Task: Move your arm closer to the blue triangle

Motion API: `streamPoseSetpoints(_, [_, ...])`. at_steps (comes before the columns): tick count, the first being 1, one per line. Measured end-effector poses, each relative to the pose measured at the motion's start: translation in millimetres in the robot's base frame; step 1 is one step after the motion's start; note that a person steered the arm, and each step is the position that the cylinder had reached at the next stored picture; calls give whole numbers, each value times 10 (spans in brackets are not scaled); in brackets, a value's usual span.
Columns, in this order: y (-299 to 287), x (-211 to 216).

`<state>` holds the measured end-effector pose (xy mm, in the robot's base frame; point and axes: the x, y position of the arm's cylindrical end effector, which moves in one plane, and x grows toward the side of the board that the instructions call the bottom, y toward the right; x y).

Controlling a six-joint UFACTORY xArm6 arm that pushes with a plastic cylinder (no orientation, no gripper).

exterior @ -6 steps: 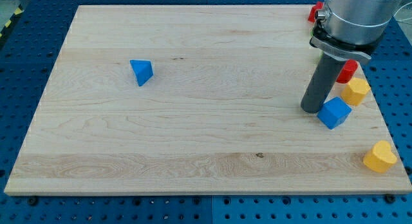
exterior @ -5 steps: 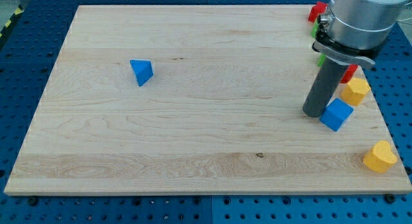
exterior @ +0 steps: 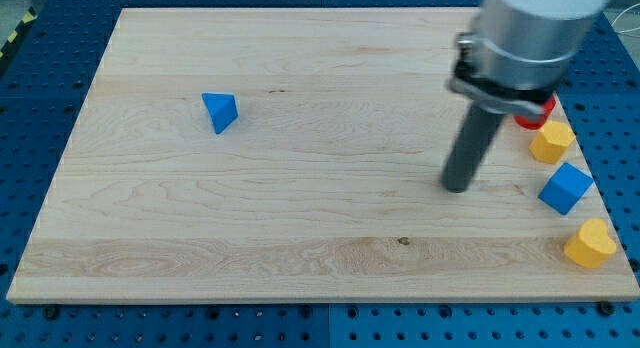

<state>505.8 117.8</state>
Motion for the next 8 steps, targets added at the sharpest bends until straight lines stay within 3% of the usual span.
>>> streamPoseSetpoints(3, [-2574, 23])
streamPoseSetpoints(4, [-3296, -246])
streamPoseSetpoints(5, [-3659, -640])
streamPoseSetpoints(6, [-3509, -747])
streamPoseSetpoints(8, [-2652, -1062])
